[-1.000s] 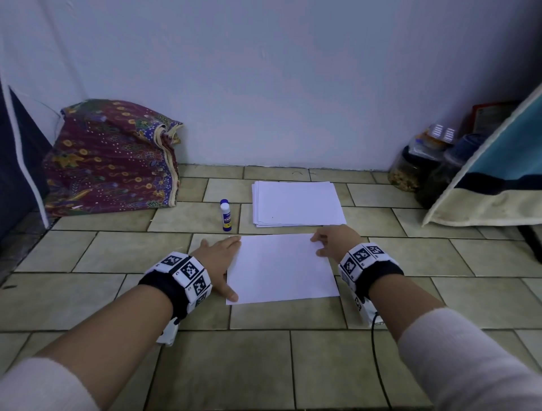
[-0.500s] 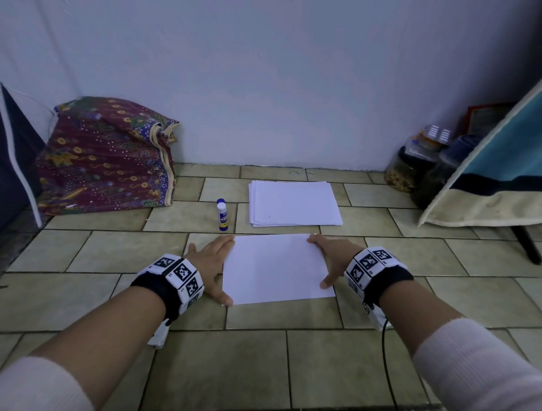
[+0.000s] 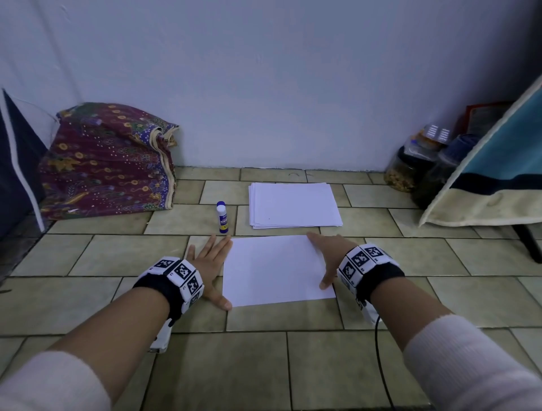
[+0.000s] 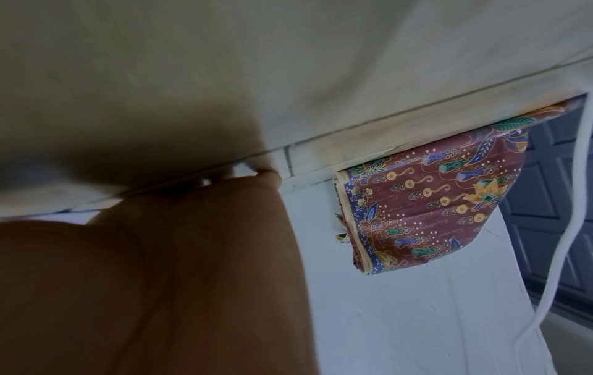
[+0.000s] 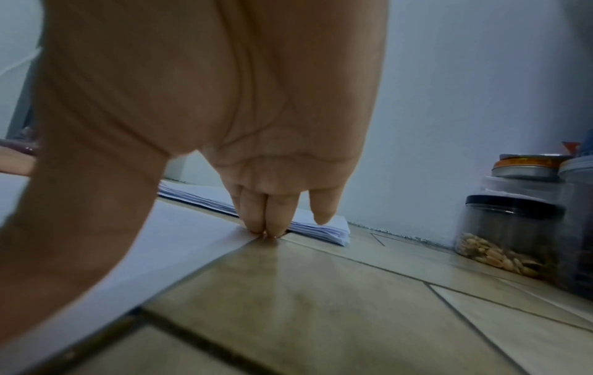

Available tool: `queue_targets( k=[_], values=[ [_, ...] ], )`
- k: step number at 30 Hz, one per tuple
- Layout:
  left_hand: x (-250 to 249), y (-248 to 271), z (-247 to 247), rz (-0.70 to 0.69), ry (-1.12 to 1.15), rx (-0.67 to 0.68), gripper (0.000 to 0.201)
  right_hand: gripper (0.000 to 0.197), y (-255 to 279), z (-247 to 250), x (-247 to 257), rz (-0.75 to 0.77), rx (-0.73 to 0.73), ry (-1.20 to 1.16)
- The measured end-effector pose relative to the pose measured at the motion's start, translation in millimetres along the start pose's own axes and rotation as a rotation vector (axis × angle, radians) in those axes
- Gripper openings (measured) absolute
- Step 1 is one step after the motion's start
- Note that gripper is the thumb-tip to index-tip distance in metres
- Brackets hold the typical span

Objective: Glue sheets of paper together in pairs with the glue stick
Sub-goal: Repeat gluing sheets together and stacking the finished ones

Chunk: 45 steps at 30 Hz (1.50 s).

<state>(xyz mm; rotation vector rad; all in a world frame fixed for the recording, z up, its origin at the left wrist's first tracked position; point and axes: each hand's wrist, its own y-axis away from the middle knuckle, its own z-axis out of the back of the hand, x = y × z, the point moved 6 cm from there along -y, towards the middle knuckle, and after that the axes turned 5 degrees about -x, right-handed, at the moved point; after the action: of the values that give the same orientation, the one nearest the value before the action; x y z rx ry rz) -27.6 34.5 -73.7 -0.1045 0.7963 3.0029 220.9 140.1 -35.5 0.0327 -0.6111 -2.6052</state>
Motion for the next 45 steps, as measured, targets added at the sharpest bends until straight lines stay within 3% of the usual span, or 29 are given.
queue_targets(
  k=[4, 7, 11, 15, 19, 26, 31, 35, 41, 45],
  values=[
    [1.7, -1.7, -0.3, -0.002, -0.006, 0.025, 0.164, 0.119, 1.3, 5.3, 1.9, -0.003, 0.010, -0.020],
    [0.5, -2.1, -1.0, 0.002, -0.015, -0.025, 0.146, 0.122, 1.7, 7.9, -4.1, 0.014, -0.003, -0.159],
    [1.6, -3.3, -1.4, 0.001, -0.005, -0.028, 0.146, 0.120, 11.9, 4.4, -12.9, 0.014, 0.074, -0.573],
    [1.9, -2.6, -1.7, -0.005, -0.003, 0.010, 0.167, 0.110, 13.7, 2.5, -23.2, -0.021, -0.096, -0.975],
    [-0.4, -1.4, -0.3, -0.006, 0.023, -0.023, 0.145, 0.076, 17.0, -5.6, -25.9, -0.031, -0.163, -1.093],
    [-1.5, 1.1, 1.2, 0.011, 0.027, -0.003, 0.144, 0.028, 18.8, -18.1, -12.0, -0.022, -0.065, -1.153],
    [-0.5, 1.6, 1.0, 0.007, 0.039, -0.002, 0.146, 0.037, 11.9, -21.2, -12.1, -0.035, -0.068, -1.035],
    [-0.1, 0.4, 0.1, -0.021, 0.018, 0.022, 0.173, 0.039, 8.6, -22.2, -12.5, -0.018, -0.087, -0.953],
    [0.8, -2.3, 0.4, -0.015, 0.000, 0.018, 0.154, 0.040, 11.8, -15.7, -23.5, -0.031, -0.075, -0.950],
    [-2.4, -0.4, 1.6, 0.002, -0.026, -0.014, 0.139, 0.040, 19.9, 3.1, -39.9, 0.036, -0.079, -0.884]
  ],
)
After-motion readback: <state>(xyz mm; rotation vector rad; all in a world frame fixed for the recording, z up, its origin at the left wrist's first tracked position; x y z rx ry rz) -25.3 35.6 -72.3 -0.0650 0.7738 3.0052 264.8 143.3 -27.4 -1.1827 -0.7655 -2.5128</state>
